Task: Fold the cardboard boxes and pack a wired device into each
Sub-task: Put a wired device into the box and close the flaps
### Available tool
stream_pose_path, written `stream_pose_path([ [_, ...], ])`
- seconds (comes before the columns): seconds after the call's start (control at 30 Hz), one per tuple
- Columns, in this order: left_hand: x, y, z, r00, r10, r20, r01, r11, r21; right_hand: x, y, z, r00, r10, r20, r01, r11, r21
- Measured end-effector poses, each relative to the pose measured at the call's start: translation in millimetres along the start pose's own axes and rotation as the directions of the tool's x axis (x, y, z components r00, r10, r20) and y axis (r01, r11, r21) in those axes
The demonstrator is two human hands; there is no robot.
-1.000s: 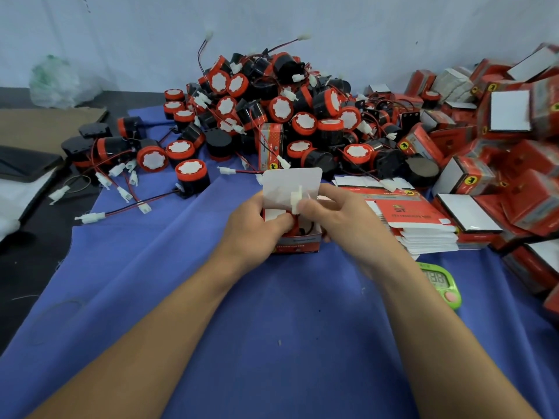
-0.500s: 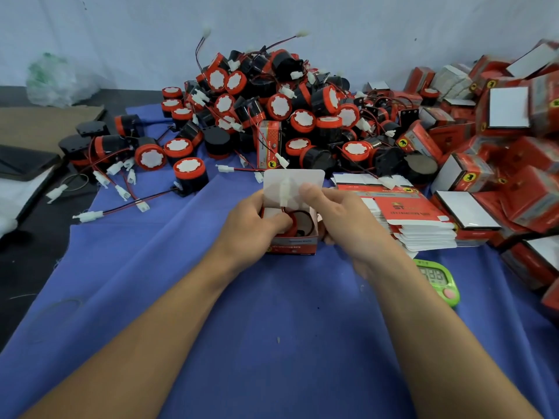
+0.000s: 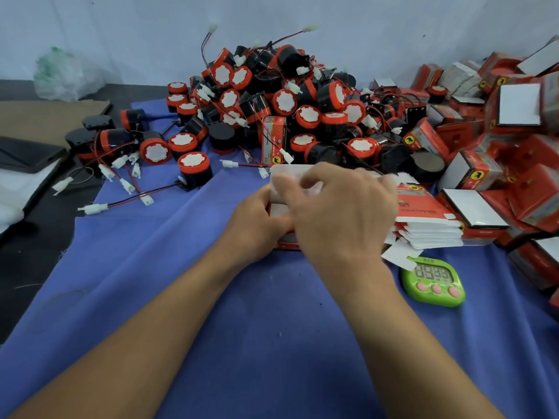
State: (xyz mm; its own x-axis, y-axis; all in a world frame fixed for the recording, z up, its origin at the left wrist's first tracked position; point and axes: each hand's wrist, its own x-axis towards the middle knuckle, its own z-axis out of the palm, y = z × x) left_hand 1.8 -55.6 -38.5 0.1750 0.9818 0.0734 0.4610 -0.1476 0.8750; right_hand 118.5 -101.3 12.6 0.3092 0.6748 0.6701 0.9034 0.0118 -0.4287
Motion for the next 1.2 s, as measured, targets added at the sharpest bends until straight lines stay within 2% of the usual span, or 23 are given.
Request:
stream_pose_path([
  [0.03,0.8,0.3,0.3,1.000,0.015,0.000,-0.015,0.999,0.031,-1.1,-6.1,3.7,0.999,0.011,0.053,-0.006,0.995,-0.096],
  [0.1,0.4,-0.4,0.4,1.000,0.029,0.006,-0.029,0.999,0.033,0.6,-12.6,8.9,0.990,0.054,0.130,-0.029,0.983,-0.181],
  [0.4,-1.5,-4.8,-4.2,0.995,0.012,0.098,0.001,0.992,-0.126,16.5,16.8,-5.4,0.949,0.126,0.289,-0.100,0.989,-0.105],
  [0.53,-3.0,-1.4,-5.0,0.996,-0.001,0.084,0.012,0.991,-0.130,16.8,30.5,-10.8,0.908,0.059,0.415,0.018,0.984,-0.177],
  [0.67,-4.7,0.9,-4.3,0.998,-0.023,0.065,0.030,0.993,-0.114,12.0,34.9,-2.7,0.849,0.007,0.528,0.196,0.924,-0.328],
  [0.83,-5.8,2.0,-3.4,0.998,-0.023,0.052,0.028,0.994,-0.104,8.4,31.7,7.0,0.873,-0.019,0.487,0.245,0.881,-0.406],
  [0.93,-6.2,2.4,-2.2,0.999,-0.023,0.035,0.026,0.995,-0.093,5.4,31.3,10.3,0.898,0.005,0.441,0.198,0.889,-0.413],
  [1.07,-6.3,2.8,-1.1,1.000,-0.021,0.020,0.023,0.996,-0.089,1.8,30.9,13.6,0.927,0.123,0.353,-0.033,0.968,-0.249],
  [1.13,-6.3,2.0,-1.2,1.000,-0.023,0.016,0.024,0.995,-0.098,3.1,32.8,14.6,0.909,0.114,0.401,-0.040,0.981,-0.190],
  [1.2,-5.8,0.8,-1.4,1.000,-0.027,0.012,0.029,0.994,-0.106,4.5,35.6,14.1,0.874,0.054,0.482,0.017,0.990,-0.141],
])
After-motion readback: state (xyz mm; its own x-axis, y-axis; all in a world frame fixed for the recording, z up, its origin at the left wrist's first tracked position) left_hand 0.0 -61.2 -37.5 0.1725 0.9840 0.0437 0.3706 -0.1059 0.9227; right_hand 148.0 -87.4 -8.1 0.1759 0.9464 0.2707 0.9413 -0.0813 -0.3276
